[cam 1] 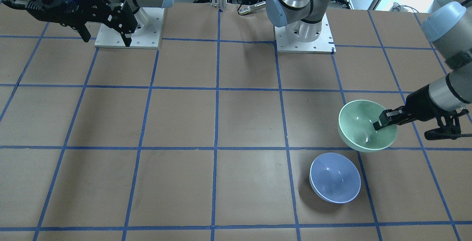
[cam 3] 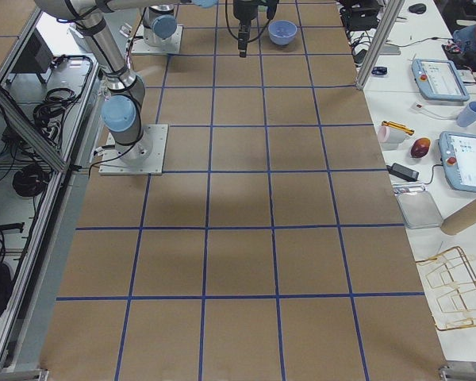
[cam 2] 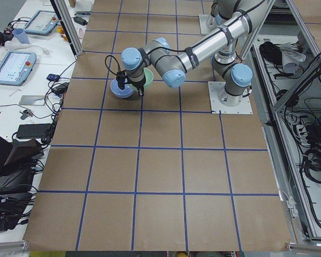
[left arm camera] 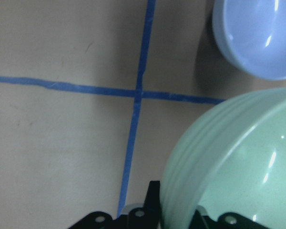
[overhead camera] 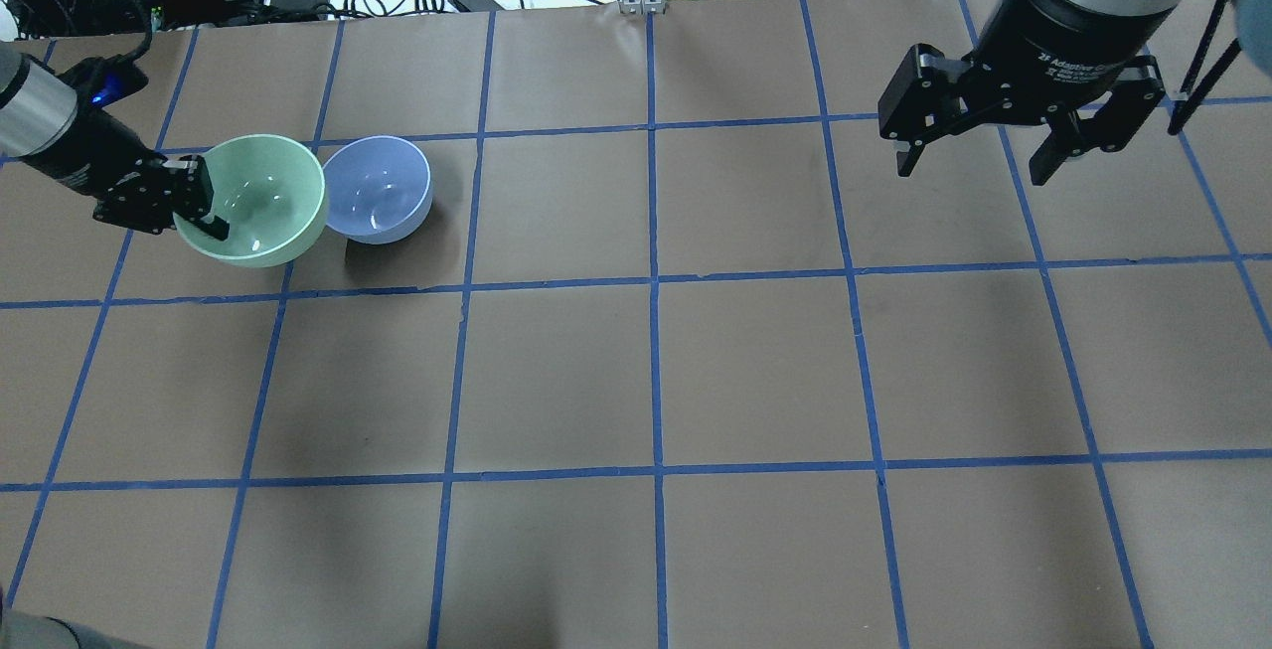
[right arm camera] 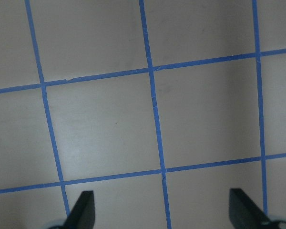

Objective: Stack green bowl on blue bowl
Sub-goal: 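Lift the green bowl and carry it over the light blue bowl, then lower the green bowl into the blue bowl with the left gripper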

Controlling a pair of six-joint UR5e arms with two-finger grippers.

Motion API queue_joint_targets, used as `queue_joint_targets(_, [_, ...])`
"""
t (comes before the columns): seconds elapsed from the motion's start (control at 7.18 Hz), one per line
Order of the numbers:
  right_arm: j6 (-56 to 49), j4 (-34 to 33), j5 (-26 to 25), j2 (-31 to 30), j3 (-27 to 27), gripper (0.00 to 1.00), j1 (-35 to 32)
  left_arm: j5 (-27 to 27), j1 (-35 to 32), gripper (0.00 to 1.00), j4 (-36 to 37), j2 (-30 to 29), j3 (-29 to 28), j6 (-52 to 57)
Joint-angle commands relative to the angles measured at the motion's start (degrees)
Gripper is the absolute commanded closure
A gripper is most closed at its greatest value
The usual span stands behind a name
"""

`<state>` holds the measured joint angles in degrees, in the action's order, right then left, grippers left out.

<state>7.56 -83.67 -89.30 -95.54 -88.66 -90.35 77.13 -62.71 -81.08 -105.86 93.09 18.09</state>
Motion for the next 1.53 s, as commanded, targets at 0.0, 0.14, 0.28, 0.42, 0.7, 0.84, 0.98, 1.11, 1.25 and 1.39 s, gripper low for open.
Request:
queue_joint_targets(0.0, [0.0,0.0,0.0,0.0,0.07,0.0,0.0,-4.34,-3.9,1.0,1.44,-6.08,-7.02,-4.9])
queue_joint_targets(0.14, [0.0,0.0,0.0,0.0,-0.02,0.0,0.0,-4.53,-4.34,1.0,1.89,-8.37,-8.96,-5.26])
queue_joint_targets(0.28, [0.0,0.0,0.0,0.0,-0.02,0.0,0.09,-4.53,-5.3,1.0,3.2,-10.4,-10.29,-6.48])
queue_joint_targets(0.42, [0.0,0.0,0.0,0.0,0.07,0.0,0.0,-4.45,-6.01,1.0,6.86,-12.42,-10.56,-7.71])
queue_joint_targets(0.7, [0.0,0.0,0.0,0.0,0.07,0.0,0.0,-4.18,-6.54,1.0,7.25,-13.49,-10.57,-8.42])
queue_joint_targets(0.84, [0.0,0.0,0.0,0.0,0.07,0.0,0.0,-4.18,-6.54,1.0,7.25,-13.67,-10.57,-8.34])
queue_joint_targets(0.98, [0.0,0.08,0.0,0.0,-0.02,0.0,0.0,-3.83,-6.54,1.0,7.08,-13.76,-10.22,-8.42])
queue_joint_targets(1.11, [0.0,0.0,0.0,0.0,0.07,0.0,0.0,-3.57,-6.54,1.0,6.82,-13.76,-10.21,-8.42])
queue_joint_targets(1.25, [0.0,0.0,0.0,0.0,-0.02,0.0,0.0,-3.39,-6.54,1.0,6.38,-13.67,-10.13,-8.42])
queue_joint_targets(1.39, [0.0,0.08,0.0,0.0,-0.02,0.0,0.0,-3.13,-6.63,1.0,6.29,-13.58,-9.69,-8.42])
